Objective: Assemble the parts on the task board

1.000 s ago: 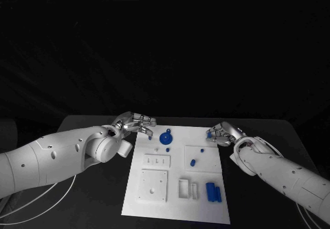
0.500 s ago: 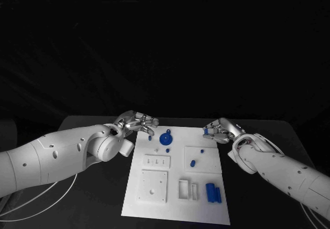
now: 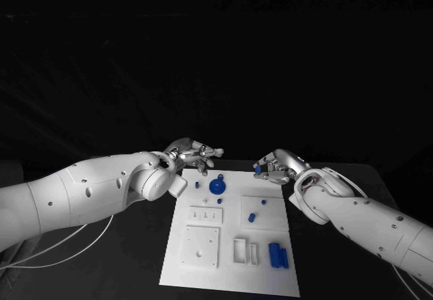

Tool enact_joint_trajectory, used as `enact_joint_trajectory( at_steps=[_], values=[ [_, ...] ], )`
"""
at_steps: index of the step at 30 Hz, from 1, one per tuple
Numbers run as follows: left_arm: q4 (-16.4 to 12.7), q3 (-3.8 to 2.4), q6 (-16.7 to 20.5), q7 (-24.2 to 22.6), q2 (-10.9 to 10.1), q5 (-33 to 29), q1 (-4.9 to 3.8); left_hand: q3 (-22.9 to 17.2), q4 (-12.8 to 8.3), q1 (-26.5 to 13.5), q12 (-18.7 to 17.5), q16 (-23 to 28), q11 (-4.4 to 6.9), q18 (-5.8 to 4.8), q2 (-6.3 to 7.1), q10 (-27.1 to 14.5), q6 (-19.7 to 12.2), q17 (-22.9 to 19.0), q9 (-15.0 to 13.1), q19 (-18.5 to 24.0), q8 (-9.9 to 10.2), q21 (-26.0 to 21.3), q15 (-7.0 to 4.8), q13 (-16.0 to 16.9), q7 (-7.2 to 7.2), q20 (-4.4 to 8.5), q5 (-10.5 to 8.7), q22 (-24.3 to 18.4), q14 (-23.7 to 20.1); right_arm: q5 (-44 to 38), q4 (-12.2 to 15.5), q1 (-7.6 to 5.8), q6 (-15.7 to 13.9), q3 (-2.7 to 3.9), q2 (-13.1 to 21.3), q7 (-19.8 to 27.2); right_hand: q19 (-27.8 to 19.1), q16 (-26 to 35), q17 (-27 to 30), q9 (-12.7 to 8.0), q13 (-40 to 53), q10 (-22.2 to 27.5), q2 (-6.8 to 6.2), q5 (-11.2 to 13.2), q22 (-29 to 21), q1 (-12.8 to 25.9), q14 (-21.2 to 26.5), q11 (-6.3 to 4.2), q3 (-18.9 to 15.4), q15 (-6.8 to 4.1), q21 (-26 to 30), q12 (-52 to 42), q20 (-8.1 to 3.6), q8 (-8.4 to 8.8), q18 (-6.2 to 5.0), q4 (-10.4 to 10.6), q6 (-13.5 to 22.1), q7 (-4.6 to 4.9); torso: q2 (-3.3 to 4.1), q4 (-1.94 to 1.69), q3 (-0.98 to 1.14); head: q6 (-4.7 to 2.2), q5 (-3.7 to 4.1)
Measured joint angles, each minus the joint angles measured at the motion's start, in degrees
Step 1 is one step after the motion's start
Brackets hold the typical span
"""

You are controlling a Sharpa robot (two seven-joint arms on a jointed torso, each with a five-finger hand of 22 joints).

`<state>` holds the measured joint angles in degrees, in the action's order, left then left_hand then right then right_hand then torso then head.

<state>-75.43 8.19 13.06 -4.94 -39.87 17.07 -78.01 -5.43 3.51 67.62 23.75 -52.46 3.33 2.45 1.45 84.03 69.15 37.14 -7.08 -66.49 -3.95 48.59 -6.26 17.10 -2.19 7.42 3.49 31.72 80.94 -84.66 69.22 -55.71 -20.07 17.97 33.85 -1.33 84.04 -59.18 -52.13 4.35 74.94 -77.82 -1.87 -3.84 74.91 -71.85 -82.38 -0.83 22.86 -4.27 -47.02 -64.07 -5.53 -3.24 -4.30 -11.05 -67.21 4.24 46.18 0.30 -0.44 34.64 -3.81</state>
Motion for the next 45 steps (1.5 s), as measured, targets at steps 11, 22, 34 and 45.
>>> enact_joint_trajectory(
  at_steps=[11,22,34,45],
  values=[
    [2.04,0.08,-1.54,11.81,3.9,7.77,-0.84,-3.75,6.62,-5.24,1.98,-4.52,0.19,0.06,5.3,-0.04,2.68,3.59,-4.77,2.73,0.15,4.62,-0.59,5.98,1.06,0.67,-0.46,6.32,-1.21,-3.25,2.59,-0.25,0.17,-2.57,-2.99,-6.76,0.0,0.0,0.0,0.03,0.0,0.0,-0.32,0.0,0.0,0.3,0.0,0.0,0.4,0.0,0.28,0.27,0.0,-0.24,0.0,0.39,-0.22,0.03,-1.29,0.07,0.07,0.35,-0.12],
    [3.22,0.12,-1.6,21.37,6.51,14.02,-0.89,-4.13,7.23,-4.84,0.52,-4.52,0.19,0.08,6.82,-0.04,1.2,3.65,-23.44,3.03,0.15,3.3,-0.38,8.76,1.49,0.37,2.83,9.19,-1.83,-4.62,2.8,-0.53,1.53,-3.41,-4.8,-10.01,0.0,0.23,0.09,0.08,-0.01,0.0,-0.32,0.01,0.0,0.29,0.0,0.0,0.41,0.0,0.49,0.54,0.0,-0.23,0.0,0.4,-0.28,-0.03,-1.56,0.34,0.18,0.66,0.05],
    [3.83,0.13,-2.12,27.71,8.22,19.66,-0.89,-3.86,10.62,-5.43,-0.6,-4.52,0.19,0.11,8.59,-0.04,-0.1,3.11,-28.65,3.03,0.14,1.53,-0.18,9.86,1.36,0.36,-0.23,11.69,-2.05,-5.23,3.35,-0.65,3.31,-3.62,-5.72,-11.45,0.0,0.44,0.09,0.15,-0.02,0.0,-0.64,-1.27,0.0,0.6,-0.14,0.01,0.4,-0.14,0.48,0.54,0.0,-0.07,0.0,0.39,-0.25,-0.05,-1.51,0.28,0.1,0.67,0.4],
    [4.8,0.14,-2.91,29.65,9.62,22.47,-0.8,-4.06,10.26,-5.18,-1.03,-4.52,0.19,0.14,8.34,-0.04,-0.69,2.77,-28.64,3.03,0.14,0.4,-0.11,9.95,1.18,0.36,-0.23,12.85,-2.11,-5.54,3.64,-0.73,4.6,-3.68,-6.3,-11.95,0.0,0.44,0.05,0.14,-0.02,-0.01,-0.65,-1.27,0.0,0.6,-0.14,0.01,0.4,-0.14,0.48,0.54,0.0,0.01,0.01,0.38,-0.22,-0.05,-1.46,0.25,0.09,0.77,0.56]
  ],
)
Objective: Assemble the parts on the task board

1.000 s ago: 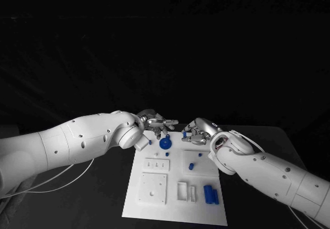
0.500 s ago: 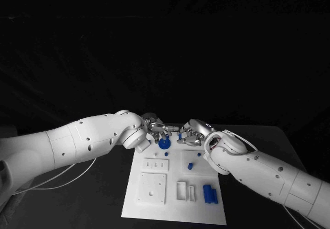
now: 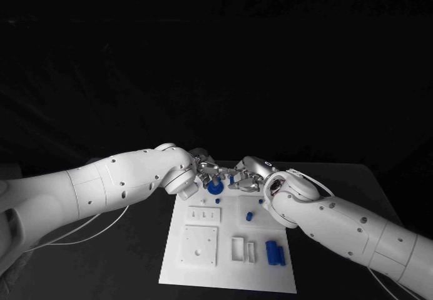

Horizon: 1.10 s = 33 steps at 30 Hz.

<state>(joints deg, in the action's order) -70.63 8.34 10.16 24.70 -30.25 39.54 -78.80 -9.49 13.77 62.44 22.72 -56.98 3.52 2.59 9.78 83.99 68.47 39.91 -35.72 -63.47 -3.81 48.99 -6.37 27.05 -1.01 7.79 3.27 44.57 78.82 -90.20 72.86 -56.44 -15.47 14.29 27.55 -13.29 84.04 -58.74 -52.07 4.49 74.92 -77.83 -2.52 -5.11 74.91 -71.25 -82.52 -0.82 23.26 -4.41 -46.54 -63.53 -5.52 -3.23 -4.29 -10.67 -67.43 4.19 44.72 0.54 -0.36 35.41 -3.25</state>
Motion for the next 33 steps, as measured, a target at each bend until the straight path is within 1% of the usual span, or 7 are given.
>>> enact_joint_trajectory(
  at_steps=[9,12,16,23,28,31,33],
  values=[
    [0.32,0.01,-0.97,0.57,0.7,1.13,0.11,-0.02,-1.15,0.44,-0.22,-0.27,0.0,0.01,-0.44,0.0,0.0,-0.19,0.07,-0.23,0.0,-0.76,-0.07,0.11,0.0,-0.22,0.0,1.02,-0.33,-0.31,0.04,-0.06,0.57,-0.01,-0.48,-0.4,0.0,0.0,-0.13,0.0,0.0,0.22,-0.07,0.0,0.0,0.07,0.0,-0.21,0.0,0.0,0.0,0.0,0.0,-0.25,0.0,0.0,0.09,0.07,0.0,-0.03,0.02,0.16,0.07],
    [0.39,0.01,-1.38,0.79,0.86,1.49,0.15,-0.07,-1.5,0.67,-0.22,-0.27,0.0,0.02,-0.67,0.0,0.0,-0.19,0.07,-0.22,0.0,-0.87,-0.07,0.16,0.0,-0.22,0.0,1.2,-0.33,-0.42,0.09,-0.1,0.7,-0.02,-0.64,-0.5,0.0,0.0,-0.13,0.0,0.0,0.22,-0.07,0.0,0.0,0.07,0.0,-0.21,-0.01,0.0,0.0,0.0,0.0,-0.25,0.0,-0.01,0.09,0.07,0.01,-0.03,0.05,0.2,0.07],
    [0.58,0.03,-1.89,1.1,1.05,1.97,0.26,0.04,-2.5,0.89,-0.22,-0.44,-0.01,0.02,-0.89,0.01,0.0,-0.19,-0.34,-0.22,-0.01,-1.31,-0.07,0.26,0.0,-0.22,0.0,1.83,-0.33,-0.56,0.14,-0.13,0.89,-0.03,-0.81,-0.59,0.0,0.0,-0.13,0.04,0.0,0.22,-0.07,-0.23,0.0,0.07,0.01,-0.21,-0.01,0.01,-0.01,0.0,0.0,-0.25,0.0,-0.01,0.21,-0.01,0.04,-0.03,0.05,0.21,0.11],
    [1.06,0.07,-2.6,1.56,1.47,2.58,0.45,0.11,-3.39,1.09,-0.49,-0.68,-0.01,0.03,-1.29,0.01,0.0,-0.27,-0.47,-0.22,-0.01,-1.98,0.14,0.36,0.0,-0.22,0.0,2.59,-0.53,-0.8,0.13,-0.15,1.27,-0.04,-0.96,-0.91,0.0,0.0,-0.22,0.11,-0.07,0.22,-0.08,-0.23,0.0,0.07,0.01,-0.21,-0.17,0.01,-0.01,0.2,0.0,-0.25,0.0,-0.17,0.08,-0.14,0.04,0.0,0.04,0.29,0.23],
    [1.28,0.09,-3.07,1.76,1.67,2.82,0.57,0.17,-3.46,1.17,-0.49,-0.71,-0.01,0.03,-1.67,0.01,0.0,-0.4,-0.48,-0.43,-0.01,-2.14,0.13,0.52,0.0,-0.43,0.0,3.2,-0.53,-0.92,0.13,-0.16,1.54,-0.04,-1.06,-1.1,-0.21,0.0,-0.22,0.15,-0.07,0.21,-0.22,-0.45,0.0,0.22,0.01,-0.21,-0.17,0.01,-0.02,0.19,-0.21,-0.24,0.01,-0.17,0.08,-0.15,0.04,0.01,0.05,0.41,0.51],
    [1.36,0.11,-3.32,1.87,1.81,2.94,0.65,-0.02,-3.65,1.17,-0.49,-0.98,-0.02,0.03,-1.67,0.02,0.0,-0.4,-0.47,-0.43,-0.02,-2.14,0.13,0.6,0.0,-0.43,0.0,3.43,-0.53,-0.99,0.13,-0.17,1.7,-0.04,-1.09,-1.25,-0.21,0.0,-0.27,0.19,-0.07,0.21,-0.22,-0.45,0.0,0.22,0.01,-0.21,-0.32,0.01,-0.02,0.19,-0.21,-0.24,0.0,-0.32,0.06,-0.14,0.04,-0.01,0.05,0.42,0.54],
    [1.45,0.11,-3.44,1.92,1.87,2.99,0.68,-0.03,-3.68,1.27,-0.49,-1.11,-0.02,0.03,-2.02,0.02,0.0,-0.4,-0.47,-0.43,-0.02,-2.29,0.13,0.6,0.0,-0.43,0.0,3.64,-0.53,-1.02,0.14,-0.17,1.8,-0.04,-1.11,-1.32,-0.21,0.01,-0.27,0.21,-0.07,0.21,-0.22,-0.45,0.0,0.22,0.01,-0.21,-0.32,0.01,-0.02,0.19,-0.21,-0.23,0.0,-0.33,-0.11,-0.08,0.04,-0.03,0.05,0.42,0.53]
  ],
)
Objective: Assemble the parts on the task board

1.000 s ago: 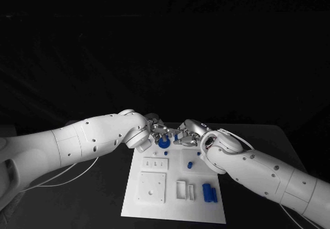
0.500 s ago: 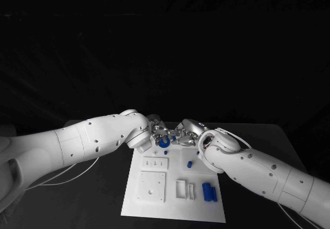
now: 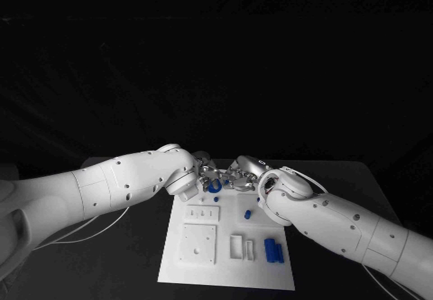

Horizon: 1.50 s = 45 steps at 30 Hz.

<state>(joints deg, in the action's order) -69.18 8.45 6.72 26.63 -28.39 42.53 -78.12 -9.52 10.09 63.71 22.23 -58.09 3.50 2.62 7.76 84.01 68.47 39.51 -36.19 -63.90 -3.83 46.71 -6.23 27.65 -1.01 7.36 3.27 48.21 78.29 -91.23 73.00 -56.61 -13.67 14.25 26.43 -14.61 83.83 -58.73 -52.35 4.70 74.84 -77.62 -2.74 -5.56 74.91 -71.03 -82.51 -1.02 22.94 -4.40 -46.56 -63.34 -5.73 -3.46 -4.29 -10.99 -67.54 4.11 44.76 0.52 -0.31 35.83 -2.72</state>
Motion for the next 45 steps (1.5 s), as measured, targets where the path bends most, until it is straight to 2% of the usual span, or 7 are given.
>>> enact_joint_trajectory(
  at_steps=[4,10,20,26,35,37,45],
  values=[
    [0.16,0.0,-0.16,0.09,0.1,0.06,0.04,0.21,-0.91,0.14,0.0,0.0,0.0,0.0,-0.91,0.0,0.0,-0.12,0.0,0.0,0.0,-0.4,-0.2,0.11,0.0,0.0,0.0,0.61,-0.2,-0.07,0.04,-0.01,0.17,0.0,-0.06,-0.17,0.0,0.28,0.0,0.01,0.0,0.0,0.01,0.0,0.0,-0.01,0.0,0.0,0.0,0.0,0.0,0.0,0.0,0.03,0.01,0.0,-0.1,0.0,0.01,0.01,0.02,0.0,-0.08],
    [0.31,0.01,-0.33,0.19,0.21,0.08,0.11,1.14,-4.71,0.73,0.0,-0.23,-0.01,0.0,-4.27,0.0,-0.21,-0.3,0.0,-0.41,-0.01,-1.24,-0.2,0.22,0.21,0.01,0.24,1.66,-0.2,-0.2,0.08,-0.02,0.41,0.0,-0.1,-0.42,0.0,0.28,0.01,0.11,-0.04,-0.01,0.12,0.0,0.0,-0.12,0.0,0.01,-0.17,0.0,0.0,0.0,0.0,0.22,0.01,-0.17,-0.11,-0.01,0.02,-0.01,0.02,0.0,-0.09],
    [0.4,-0.03,-0.74,0.21,0.5,-0.02,0.16,1.69,-10.15,2.77,0.0,-0.23,-0.08,0.0,-7.46,-0.06,-0.53,-0.35,1.06,-0.62,0.02,-1.91,-0.18,0.21,0.51,0.22,9.62,2.84,-0.2,-0.45,-0.01,0.01,0.79,-0.04,-0.16,-0.94,0.0,0.28,-0.04,0.12,-0.07,-0.01,0.31,0.01,0.0,-0.33,0.0,0.01,-0.26,0.0,0.0,0.0,0.0,0.14,0.04,-0.26,-0.15,-0.05,0.04,-0.01,-0.02,0.1,-0.17],
    [0.41,-0.06,-1.11,0.08,0.65,-0.17,0.16,0.49,-11.99,4.23,-0.22,-0.49,0.09,0.0,-8.92,0.15,-1.04,-0.35,1.31,-0.62,0.36,-2.02,-0.1,0.07,0.43,0.22,12.38,3.4,-0.3,-0.61,-0.13,0.04,1.0,-0.08,-0.17,-1.35,0.0,0.28,-0.04,0.12,-0.06,-0.01,0.24,0.01,0.0,-0.39,0.01,0.02,-0.32,0.01,0.0,-0.01,0.0,-0.03,0.05,-0.32,-0.15,-0.07,0.07,-0.04,-0.02,0.24,-0.15],
    [0.71,-0.07,-1.55,-0.07,0.77,-0.38,0.22,0.77,-12.5,4.6,-0.22,-0.49,0.07,-0.01,-9.28,0.13,-1.76,-0.34,-0.04,-0.61,0.22,-2.4,-0.22,-0.36,0.15,0.22,19.67,4.7,-0.61,-0.8,-0.15,0.05,1.18,-0.1,-0.26,-1.72,0.0,0.28,-0.03,0.12,-0.06,-0.01,0.34,0.02,0.0,-0.28,0.03,0.02,-0.33,0.03,0.0,-0.01,0.0,-0.02,0.06,-0.33,-0.1,-0.12,0.07,-0.03,0.01,0.3,-0.23],
    [0.74,-0.07,-1.6,-0.11,0.77,-0.43,0.24,0.77,-12.5,3.6,-0.22,-0.49,0.06,-0.01,-10.28,0.12,-1.83,-0.34,-0.34,-0.61,0.22,-2.8,-0.21,-0.53,0.17,0.22,21.21,5.43,-0.62,-0.81,-0.18,0.05,1.2,-0.1,-0.27,-1.73,0.03,0.3,-0.16,0.12,-0.11,-0.01,0.43,-0.01,0.0,-0.2,0.04,0.02,-0.33,0.03,0.0,0.22,-0.03,-0.02,0.07,-0.33,-0.1,-0.12,0.05,-0.03,0.02,0.32,-0.2],
    [0.79,-0.05,-1.67,-0.34,0.77,-0.68,0.31,0.84,-12.59,2.38,0.46,-1.12,-0.04,-0.01,-11.42,0.19,-1.61,-0.27,-3.28,-0.83,0.29,-3.28,-0.19,-0.53,-0.02,0.43,23.35,7.27,-0.63,-0.83,-0.43,0.04,1.23,-0.1,-0.38,-1.73,0.21,0.49,-0.16,0.12,-0.23,-0.02,0.48,-0.23,0.0,-0.14,0.04,0.02,-0.4,0.04,0.0,0.43,-0.2,0.0,0.07,-0.4,-0.09,-0.12,0.03,-0.07,0.04,0.42,-0.12]
  ],
)
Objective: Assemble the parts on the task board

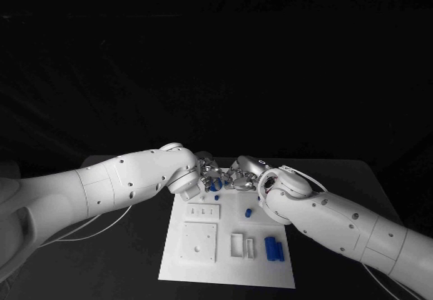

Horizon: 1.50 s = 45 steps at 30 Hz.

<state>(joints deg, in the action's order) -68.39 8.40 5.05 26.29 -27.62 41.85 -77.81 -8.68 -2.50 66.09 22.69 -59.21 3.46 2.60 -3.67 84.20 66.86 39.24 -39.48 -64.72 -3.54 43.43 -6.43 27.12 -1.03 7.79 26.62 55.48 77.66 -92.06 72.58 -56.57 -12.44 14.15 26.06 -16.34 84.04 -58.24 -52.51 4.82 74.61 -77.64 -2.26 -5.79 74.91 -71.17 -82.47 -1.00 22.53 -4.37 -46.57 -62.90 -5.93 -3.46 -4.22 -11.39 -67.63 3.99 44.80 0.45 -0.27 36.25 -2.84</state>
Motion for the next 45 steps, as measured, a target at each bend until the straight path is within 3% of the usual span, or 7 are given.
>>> enact_joint_trajectory(
  at_steps=[6,11,24,33,38,42,45],
  values=[
    [0.12,0.01,0.12,-0.15,-0.04,-0.25,0.02,-1.63,-1.38,-1.81,1.46,-0.73,0.33,0.02,1.03,-0.28,0.57,0.48,-2.55,-0.31,-0.35,0.0,-0.34,0.38,-0.57,0.3,3.64,0.79,0.34,0.03,-0.14,0.0,-0.07,0.0,-0.01,0.24,0.0,1.05,0.53,-0.47,-1.11,1.39,-1.43,0.25,0.0,1.52,0.14,0.07,-1.67,-0.12,1.13,2.04,0.0,-0.5,-0.01,1.67,2.87,0.7,-0.01,0.01,0.0,0.09,-0.13],
    [0.15,0.05,0.2,-0.25,-0.09,-0.65,0.1,-3.25,-2.13,-3.41,2.59,-1.43,0.33,0.01,1.44,-0.28,0.69,1.07,-3.74,-0.35,-0.35,0.0,-0.38,0.59,-0.69,0.35,5.34,1.81,0.39,0.19,-0.15,-0.07,-0.59,0.0,0.09,0.8,0.0,1.59,0.85,-0.86,-2.46,2.61,-4.34,2.21,0.0,0.33,0.14,0.69,-5.07,-0.12,1.79,3.7,0.0,-0.31,-0.03,5.58,7.94,1.96,-0.01,0.03,0.01,0.14,-0.19],
    [0.11,0.07,0.33,-0.44,-1.13,-1.21,0.25,-3.65,-2.53,-4.15,3.14,-1.77,0.48,0.01,1.71,-0.12,0.79,1.48,-5.89,-0.63,-0.28,-0.44,-0.53,0.65,-0.8,0.38,6.62,3.1,0.55,1.09,1.32,0.09,-2.38,0.04,3.72,2.62,0.0,3.14,1.49,-0.99,-5.2,5.08,-6.97,0.9,0.0,-2.3,1.03,1.74,-12.89,0.76,4.59,5.28,0.83,-0.31,-0.04,10.37,13.49,3.05,0.0,-0.01,0.01,0.31,-0.57],
    [-0.46,0.12,0.76,-0.44,-2.94,-0.43,0.34,-4.6,-3.48,-4.65,3.54,-2.07,0.54,0.01,2.22,-0.06,0.79,1.83,-6.23,-0.92,-0.17,-0.44,-0.53,0.77,-0.8,0.49,6.94,3.58,0.56,1.45,3.34,0.76,-1.14,0.03,10.24,3.7,0.0,3.39,1.85,-0.99,-5.97,5.57,-6.71,0.22,0.0,-3.41,1.43,1.82,-12.87,0.8,6.32,5.6,0.83,-0.31,-0.04,10.35,13.31,2.99,-0.06,0.16,0.0,0.68,-1.37],
    [-1.22,0.29,1.56,-0.28,-4.11,0.79,0.53,-4.65,-3.53,-4.81,4.44,-2.96,0.59,0.0,2.08,-0.1,1.0,2.66,-7.71,-1.14,0.05,-0.44,-0.8,1.03,-1.0,0.71,8.29,4.11,0.89,2.12,4.62,0.92,0.16,0.02,13.84,4.15,0.0,3.67,2.02,-0.99,-7.07,5.9,-5.62,0.29,0.0,-3.97,1.43,1.5,-9.76,0.8,7.09,6.62,0.83,-0.31,-0.04,8.12,12.22,2.81,-0.18,0.32,0.1,1.08,-1.8],
    [-2.16,1.4,2.61,-0.12,-4.96,2.21,0.77,-4.67,-3.52,-4.93,5.18,-4.04,0.75,0.0,2.01,-0.27,1.0,3.46,-7.87,-1.25,0.07,-0.66,-0.92,1.23,-1.0,0.82,8.63,4.86,1.14,2.87,5.37,0.55,0.52,0.18,15.99,4.21,0.0,4.85,2.92,-0.98,-9.12,6.59,-5.75,-1.03,0.0,-2.55,1.64,1.42,-5.54,0.6,8.87,8.55,0.83,-0.31,-0.03,7.3,11.43,2.73,-0.34,0.43,0.19,1.51,-1.94],
    [-2.55,2.09,3.36,0.04,-5.33,3.17,1.34,-5.0,-3.22,-5.21,5.72,-4.72,0.76,-0.02,2.16,-0.27,1.0,4.0,-8.7,-1.45,0.17,-1.07,-1.02,1.35,-1.01,0.8,8.64,5.38,1.28,4.18,5.52,0.03,0.02,1.3,16.47,4.36,0.0,6.06,3.73,-0.99,-10.36,6.72,-6.22,-2.14,-0.11,-1.27,1.64,1.28,-2.72,0.6,10.64,9.36,0.83,-0.31,-0.02,7.22,10.78,2.61,-0.47,0.49,0.23,1.93,-1.99]
  ],
)
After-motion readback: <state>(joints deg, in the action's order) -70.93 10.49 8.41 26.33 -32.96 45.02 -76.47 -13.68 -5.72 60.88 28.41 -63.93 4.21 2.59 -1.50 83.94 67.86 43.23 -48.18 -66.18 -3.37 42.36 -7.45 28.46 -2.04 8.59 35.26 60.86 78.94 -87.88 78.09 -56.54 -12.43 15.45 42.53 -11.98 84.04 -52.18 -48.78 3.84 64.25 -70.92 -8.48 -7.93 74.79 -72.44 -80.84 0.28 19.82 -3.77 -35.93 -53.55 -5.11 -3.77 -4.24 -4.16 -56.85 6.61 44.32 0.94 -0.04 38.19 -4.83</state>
